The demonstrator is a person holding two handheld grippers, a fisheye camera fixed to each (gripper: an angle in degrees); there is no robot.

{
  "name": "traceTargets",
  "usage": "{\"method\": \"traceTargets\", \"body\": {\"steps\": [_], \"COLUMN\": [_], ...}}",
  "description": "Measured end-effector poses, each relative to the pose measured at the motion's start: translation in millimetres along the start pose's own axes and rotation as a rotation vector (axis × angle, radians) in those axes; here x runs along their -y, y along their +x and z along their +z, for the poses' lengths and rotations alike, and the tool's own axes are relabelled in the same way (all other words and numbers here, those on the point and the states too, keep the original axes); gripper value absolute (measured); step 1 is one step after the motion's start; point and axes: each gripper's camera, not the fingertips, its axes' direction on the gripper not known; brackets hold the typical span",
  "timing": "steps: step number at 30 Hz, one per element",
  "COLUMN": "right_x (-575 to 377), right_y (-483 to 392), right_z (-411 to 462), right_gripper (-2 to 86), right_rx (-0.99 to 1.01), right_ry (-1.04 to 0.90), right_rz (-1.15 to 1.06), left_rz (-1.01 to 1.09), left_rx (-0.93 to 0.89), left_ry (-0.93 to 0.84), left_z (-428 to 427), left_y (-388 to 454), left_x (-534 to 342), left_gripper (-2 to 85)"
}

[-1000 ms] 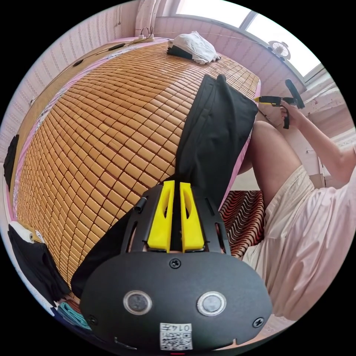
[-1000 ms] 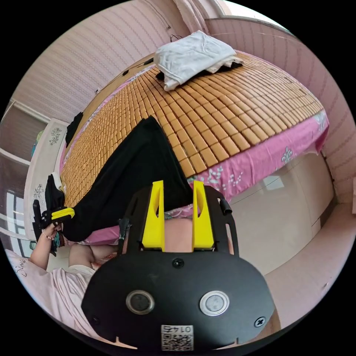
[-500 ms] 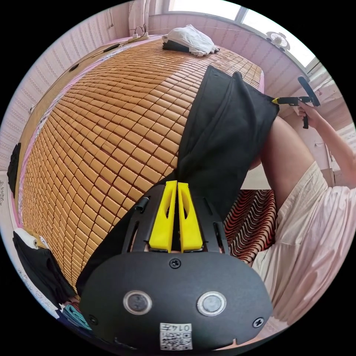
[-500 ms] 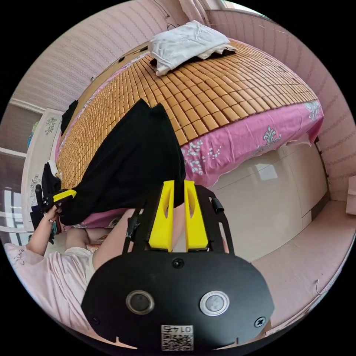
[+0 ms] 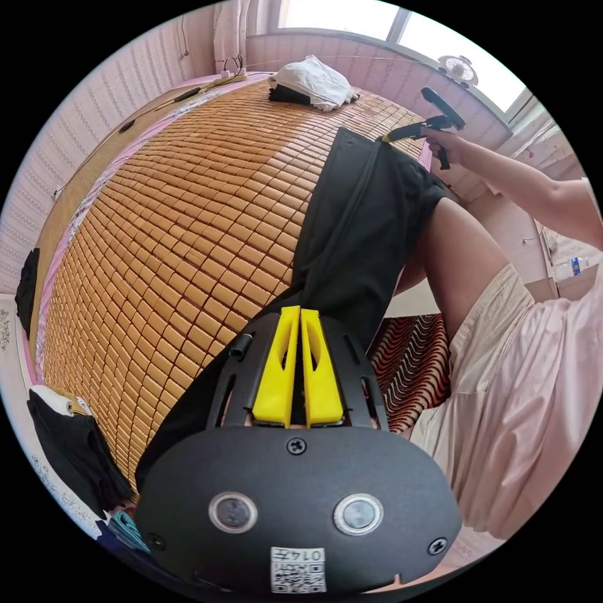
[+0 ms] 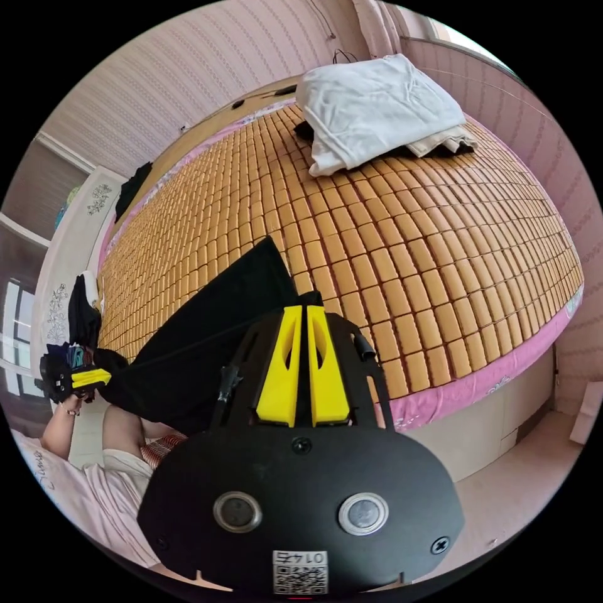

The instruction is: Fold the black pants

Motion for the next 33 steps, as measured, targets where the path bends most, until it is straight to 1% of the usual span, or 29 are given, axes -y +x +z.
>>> {"method": "traceTargets", "body": {"steps": [2,6,9,12,15,17,19,21,24,25,27,29,30,33], "right_x": [-12,-18,7,45,58,38,11,-18,-58,-67,-74,-73,-74,-83], "right_y": [-6,-24,-39,-55,-56,-49,-36,-19,5,11,10,1,-1,-1], "right_z": [-31,-77,-81,-44,-16,-21,-28,-31,-20,-8,-2,2,0,-28], "right_gripper": [1.4,1.1,1.5,2.9,6.3,8.4,10.3,12.0,13.0,13.0,10.2,3.7,3.1,1.4], "right_rx": [0.040,0.058,0.129,0.100,0.021,0.014,-0.027,-0.073,-0.015,0.025,0.050,0.055,0.054,0.005], "right_ry": [0.091,0.152,0.109,0.030,-0.028,-0.006,0.003,-0.007,-0.061,-0.109,-0.099,-0.132,-0.132,-0.047], "right_rz": [-0.028,-0.140,-0.205,-0.215,-0.149,-0.120,-0.088,-0.033,0.051,0.085,0.101,0.061,0.055,0.047], "left_rz": [-0.014,-0.044,-0.063,-0.113,-0.198,-0.212,-0.203,-0.195,-0.183,-0.187,-0.213,-0.234,-0.236,-0.232], "left_rx": [-0.031,-0.087,-0.046,-0.017,0.006,0.006,0.008,0.018,0.025,0.017,-0.007,-0.023,-0.025,-0.016], "left_ry": [0.022,0.073,0.094,0.060,-0.002,-0.102,-0.139,-0.136,-0.136,-0.134,-0.133,-0.126,-0.123,-0.071], "left_z": [-15,-44,-57,-43,-8,21,32,34,34,33,33,30,29,14], "left_y": [3,8,5,-10,-30,-37,-37,-35,-34,-35,-38,-41,-41,-38], "left_x": [-11,-31,-41,-37,-29,-22,-19,-17,-18,-19,-21,-23,-23,-26], "left_gripper": [-1.0,-1.0,-1.0,-1.0,-1.0,-1.0,-1.0,-1.0,-1.0,-1.0,-1.0,-1.0,-1.0,-1.0]}}
